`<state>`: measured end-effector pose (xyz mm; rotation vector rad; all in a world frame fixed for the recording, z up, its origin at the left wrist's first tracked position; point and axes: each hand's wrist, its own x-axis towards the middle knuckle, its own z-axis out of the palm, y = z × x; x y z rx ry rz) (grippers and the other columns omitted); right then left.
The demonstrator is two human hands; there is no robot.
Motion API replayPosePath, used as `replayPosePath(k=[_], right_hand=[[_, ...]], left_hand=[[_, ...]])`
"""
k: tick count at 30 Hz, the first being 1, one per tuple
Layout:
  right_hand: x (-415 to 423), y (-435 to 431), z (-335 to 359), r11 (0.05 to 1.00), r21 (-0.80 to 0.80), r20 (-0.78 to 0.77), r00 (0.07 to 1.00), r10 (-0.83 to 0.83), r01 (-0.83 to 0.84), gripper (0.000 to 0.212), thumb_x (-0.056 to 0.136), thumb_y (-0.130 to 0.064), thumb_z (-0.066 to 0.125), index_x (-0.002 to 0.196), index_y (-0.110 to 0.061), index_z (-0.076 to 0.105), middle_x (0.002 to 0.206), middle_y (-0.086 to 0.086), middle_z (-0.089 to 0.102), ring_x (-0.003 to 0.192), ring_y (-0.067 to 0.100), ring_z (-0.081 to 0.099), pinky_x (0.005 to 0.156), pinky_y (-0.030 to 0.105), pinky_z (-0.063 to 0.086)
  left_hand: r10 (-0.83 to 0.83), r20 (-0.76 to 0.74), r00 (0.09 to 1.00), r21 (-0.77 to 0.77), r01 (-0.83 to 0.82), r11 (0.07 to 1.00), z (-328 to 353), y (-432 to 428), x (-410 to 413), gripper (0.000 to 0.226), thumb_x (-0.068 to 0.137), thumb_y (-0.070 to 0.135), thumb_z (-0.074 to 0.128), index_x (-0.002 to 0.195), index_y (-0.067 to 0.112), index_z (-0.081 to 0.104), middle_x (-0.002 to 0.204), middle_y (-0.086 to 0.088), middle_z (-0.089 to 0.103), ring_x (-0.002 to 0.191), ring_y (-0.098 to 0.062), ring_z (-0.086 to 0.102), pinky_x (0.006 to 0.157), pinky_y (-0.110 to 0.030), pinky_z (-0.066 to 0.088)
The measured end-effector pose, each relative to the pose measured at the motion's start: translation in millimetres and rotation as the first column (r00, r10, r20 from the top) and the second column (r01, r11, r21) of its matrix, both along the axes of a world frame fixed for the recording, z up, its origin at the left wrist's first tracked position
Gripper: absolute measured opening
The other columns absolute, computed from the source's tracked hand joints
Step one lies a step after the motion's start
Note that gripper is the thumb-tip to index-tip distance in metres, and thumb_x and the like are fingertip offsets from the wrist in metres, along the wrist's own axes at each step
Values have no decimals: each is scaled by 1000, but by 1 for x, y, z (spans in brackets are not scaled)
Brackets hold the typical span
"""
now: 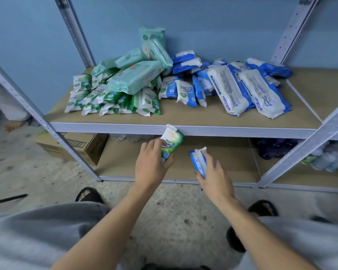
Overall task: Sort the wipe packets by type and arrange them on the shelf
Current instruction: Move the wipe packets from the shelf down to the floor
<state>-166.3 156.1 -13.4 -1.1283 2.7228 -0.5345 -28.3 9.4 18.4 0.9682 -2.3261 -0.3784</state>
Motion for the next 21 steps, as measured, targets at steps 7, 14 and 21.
replayPosePath(k=[7,14,21], right_hand=[[15,1,-84,966,246,182,983,31,-76,63,93,-38,57,148,-27,30,122,9,53,109,33,58,72,37,49],[13,-3,-173,878,467,340,938,-66,-108,58,88,-37,58,138,-19,35,122,13,56,105,36,61,69,36,44],[2,-13,-235,850,506,341,939,-40,-147,64,91,-31,59,147,-15,32,134,13,52,107,39,60,69,36,46]], left_hand=[[-42,188,981,273,-11,962,-105,6,28,36,83,32,74,111,16,58,105,1,65,93,-22,45,66,-32,34],[-98,452,887,510,-166,844,-207,3,48,42,87,37,67,121,16,54,119,-5,63,110,-27,48,73,-39,48],[-65,538,840,560,-299,773,-276,6,52,35,93,37,60,119,14,53,117,-6,62,108,-29,49,71,-40,48]])
